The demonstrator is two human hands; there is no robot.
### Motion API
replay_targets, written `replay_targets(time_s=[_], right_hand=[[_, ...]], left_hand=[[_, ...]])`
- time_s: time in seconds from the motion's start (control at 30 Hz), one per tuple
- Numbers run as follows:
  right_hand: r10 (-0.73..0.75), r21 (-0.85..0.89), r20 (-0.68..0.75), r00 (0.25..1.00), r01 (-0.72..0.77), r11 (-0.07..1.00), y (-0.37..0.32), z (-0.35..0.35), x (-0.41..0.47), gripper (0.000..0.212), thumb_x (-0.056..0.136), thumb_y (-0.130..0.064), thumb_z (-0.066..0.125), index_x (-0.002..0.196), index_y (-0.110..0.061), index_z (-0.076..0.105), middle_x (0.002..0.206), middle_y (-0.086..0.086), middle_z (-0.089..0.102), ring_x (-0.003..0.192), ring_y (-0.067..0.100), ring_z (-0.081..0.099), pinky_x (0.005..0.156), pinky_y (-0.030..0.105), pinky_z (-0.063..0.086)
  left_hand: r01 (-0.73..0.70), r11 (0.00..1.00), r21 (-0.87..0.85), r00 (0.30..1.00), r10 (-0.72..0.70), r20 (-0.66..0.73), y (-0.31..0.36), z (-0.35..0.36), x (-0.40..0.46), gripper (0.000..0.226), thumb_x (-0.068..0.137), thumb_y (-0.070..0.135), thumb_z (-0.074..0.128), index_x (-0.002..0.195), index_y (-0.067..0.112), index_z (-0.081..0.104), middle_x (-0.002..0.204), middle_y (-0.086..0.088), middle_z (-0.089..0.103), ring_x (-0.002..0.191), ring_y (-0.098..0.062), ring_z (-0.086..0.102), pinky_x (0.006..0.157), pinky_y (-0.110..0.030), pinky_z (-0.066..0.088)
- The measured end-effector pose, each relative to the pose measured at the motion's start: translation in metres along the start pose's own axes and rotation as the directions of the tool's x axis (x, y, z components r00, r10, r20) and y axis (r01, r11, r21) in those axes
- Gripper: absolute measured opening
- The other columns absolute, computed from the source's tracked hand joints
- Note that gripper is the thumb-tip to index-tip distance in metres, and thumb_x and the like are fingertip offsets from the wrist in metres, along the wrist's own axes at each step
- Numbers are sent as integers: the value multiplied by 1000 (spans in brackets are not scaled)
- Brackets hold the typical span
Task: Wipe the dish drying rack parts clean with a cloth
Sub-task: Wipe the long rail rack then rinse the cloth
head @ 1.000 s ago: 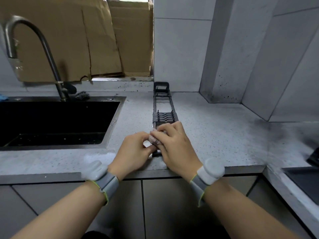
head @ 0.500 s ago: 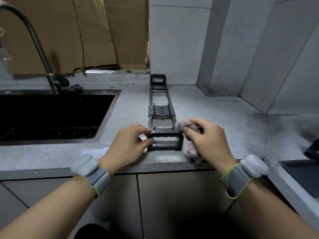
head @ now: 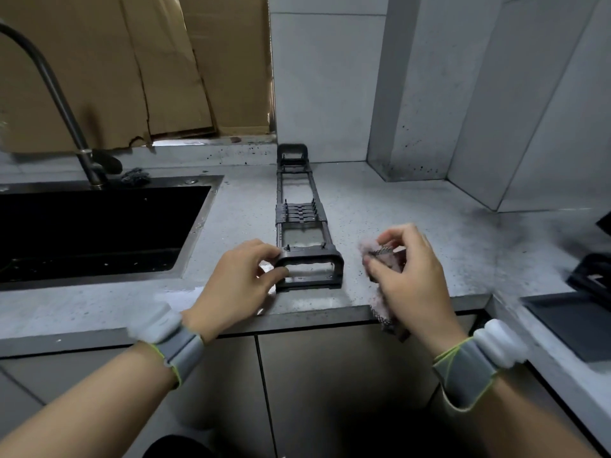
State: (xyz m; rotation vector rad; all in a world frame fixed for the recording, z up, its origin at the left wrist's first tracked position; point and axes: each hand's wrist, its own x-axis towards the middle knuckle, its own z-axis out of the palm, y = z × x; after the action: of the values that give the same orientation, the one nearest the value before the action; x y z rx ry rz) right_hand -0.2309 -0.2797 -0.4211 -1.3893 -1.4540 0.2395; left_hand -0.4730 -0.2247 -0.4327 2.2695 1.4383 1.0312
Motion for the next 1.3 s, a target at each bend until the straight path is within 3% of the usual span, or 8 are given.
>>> replay_targets(time_s=[0.1, 0.23, 0.4, 0.6, 0.8, 0.93, 1.17, 1.3], right_hand=[[-89, -26, 40, 995, 90, 996, 7, 6, -20, 21, 83, -14, 76, 95, -21, 61, 102, -9, 47, 98, -13, 51, 79, -1, 38], [-262, -138, 14, 965, 261, 955, 23, 10, -29, 21, 85, -11, 75, 105, -14, 69, 107, -5, 52, 110, 7, 58, 96, 12, 43], [-365, -360, 36, 930, 353, 864, 44, 13, -31, 24, 86, -6, 72, 110, -4, 69, 108, 5, 55, 98, 21, 57, 85, 31, 52], [-285, -547, 85, 955, 284, 788, 39, 31, -36, 28, 82, 2, 66, 109, -4, 64, 110, 8, 51, 92, 25, 48, 78, 33, 48], [-232, -450, 75, 970, 240, 860, 23, 54, -39, 24, 78, 4, 56, 100, -5, 62, 104, 9, 49, 87, 25, 46, 75, 34, 42], [-261, -269, 214, 941, 314, 911, 17, 54, -39, 16, 87, -5, 48, 96, -8, 60, 104, 3, 46, 89, 22, 45, 77, 32, 42], [-179, -521, 122, 976, 217, 826, 30, 28, -36, 32, 78, 6, 65, 108, -5, 63, 101, 5, 46, 86, 20, 46, 70, 28, 48], [-227, -397, 148, 963, 268, 878, 12, 64, -46, 30, 76, 7, 55, 104, -3, 61, 104, 8, 46, 88, 24, 47, 77, 30, 41]], left_hand=[[14, 1000, -25, 998, -15, -68, 17, 20, -7, 13, 89, 19, 73, 101, 15, 70, 95, 4, 62, 84, -15, 61, 82, -28, 49], [-37, 999, 4, 995, 37, -92, 37, 42, -4, 15, 91, 19, 71, 105, 14, 67, 98, 2, 61, 90, -18, 61, 85, -33, 49], [-177, 980, 87, 980, 184, -79, 43, 51, -3, 11, 92, 20, 68, 99, 14, 62, 104, 3, 59, 85, -17, 60, 78, -31, 48], [-234, 956, 177, 967, 248, -62, 41, 47, 1, 11, 90, 19, 71, 95, 13, 63, 89, 0, 62, 83, -23, 60, 74, -33, 47], [-228, 960, 162, 972, 234, -21, 44, 40, 4, 13, 90, 20, 72, 96, 11, 66, 89, -2, 66, 86, -26, 64, 77, -39, 51], [-232, 962, 146, 973, 230, 25, 43, 35, 6, 12, 91, 16, 68, 102, 11, 67, 94, -3, 67, 91, -27, 65, 82, -40, 51], [-261, 960, 101, 965, 256, 58, 39, 31, 5, 13, 95, 13, 64, 106, 10, 69, 97, -1, 66, 92, -23, 62, 84, -30, 45], [-269, 957, 107, 962, 262, 74, 36, 31, 9, 10, 93, 11, 65, 102, 10, 68, 93, -3, 64, 90, -25, 60, 76, -23, 37]])
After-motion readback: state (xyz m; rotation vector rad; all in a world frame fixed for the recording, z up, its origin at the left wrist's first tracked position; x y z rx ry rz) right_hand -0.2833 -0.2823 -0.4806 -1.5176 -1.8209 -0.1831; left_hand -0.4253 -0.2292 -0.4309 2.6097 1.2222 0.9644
